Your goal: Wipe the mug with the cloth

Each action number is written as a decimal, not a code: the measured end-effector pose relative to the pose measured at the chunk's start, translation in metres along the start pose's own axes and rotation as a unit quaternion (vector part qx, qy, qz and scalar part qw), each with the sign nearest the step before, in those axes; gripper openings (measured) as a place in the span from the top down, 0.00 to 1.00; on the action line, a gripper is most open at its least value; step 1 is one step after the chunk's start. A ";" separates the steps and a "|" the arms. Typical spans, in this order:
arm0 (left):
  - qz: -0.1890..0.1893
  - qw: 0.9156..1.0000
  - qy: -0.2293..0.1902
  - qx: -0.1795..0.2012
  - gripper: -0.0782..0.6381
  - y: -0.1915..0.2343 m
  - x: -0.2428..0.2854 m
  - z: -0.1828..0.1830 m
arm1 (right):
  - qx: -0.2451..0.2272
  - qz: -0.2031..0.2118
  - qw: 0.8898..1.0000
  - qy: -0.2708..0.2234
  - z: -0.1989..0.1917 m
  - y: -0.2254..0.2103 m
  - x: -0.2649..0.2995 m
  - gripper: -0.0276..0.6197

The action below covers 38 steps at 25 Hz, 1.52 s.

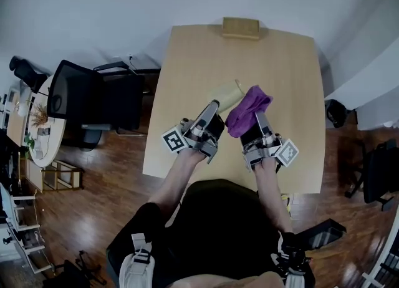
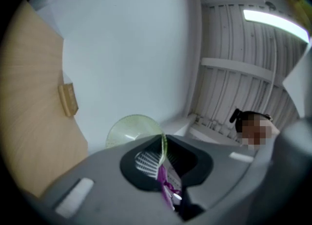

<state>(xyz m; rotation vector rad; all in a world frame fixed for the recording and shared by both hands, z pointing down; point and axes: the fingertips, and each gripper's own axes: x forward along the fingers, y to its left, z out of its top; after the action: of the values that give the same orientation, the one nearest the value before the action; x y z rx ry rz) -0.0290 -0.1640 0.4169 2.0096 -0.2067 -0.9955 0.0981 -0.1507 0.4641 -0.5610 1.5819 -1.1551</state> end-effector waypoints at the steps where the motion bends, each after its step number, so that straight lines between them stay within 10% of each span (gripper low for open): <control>1: -0.011 1.000 0.005 0.011 0.83 -0.004 0.003 -0.002 | 0.016 0.007 1.000 -0.008 -0.002 0.001 0.003 0.86; 6: -0.047 0.997 0.049 0.044 0.83 -0.021 0.012 -0.024 | 0.058 -0.020 0.998 0.015 -0.029 -0.019 0.009 0.86; 16: -0.078 0.989 0.119 0.048 0.83 -0.029 -0.010 -0.045 | 0.031 -0.126 0.969 0.211 -0.090 -0.072 -0.018 0.86; 24: -0.087 0.991 0.088 0.046 0.83 -0.033 -0.024 -0.032 | 0.110 0.028 0.994 0.011 0.021 -0.032 -0.030 0.86; 30: -0.122 0.987 0.101 0.019 0.83 -0.046 -0.019 -0.044 | 0.181 0.031 0.980 0.075 -0.039 -0.041 -0.020 0.86; 38: -0.150 0.973 0.175 0.006 0.83 -0.058 -0.022 -0.075 | 0.138 -0.043 0.966 0.216 -0.102 -0.065 -0.033 0.86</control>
<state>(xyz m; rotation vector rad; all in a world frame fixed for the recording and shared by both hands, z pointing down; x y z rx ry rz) -0.0023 -0.0712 0.4089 2.2302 0.2900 -0.7979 0.0024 -0.1111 0.5351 -0.1988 1.7270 -1.6134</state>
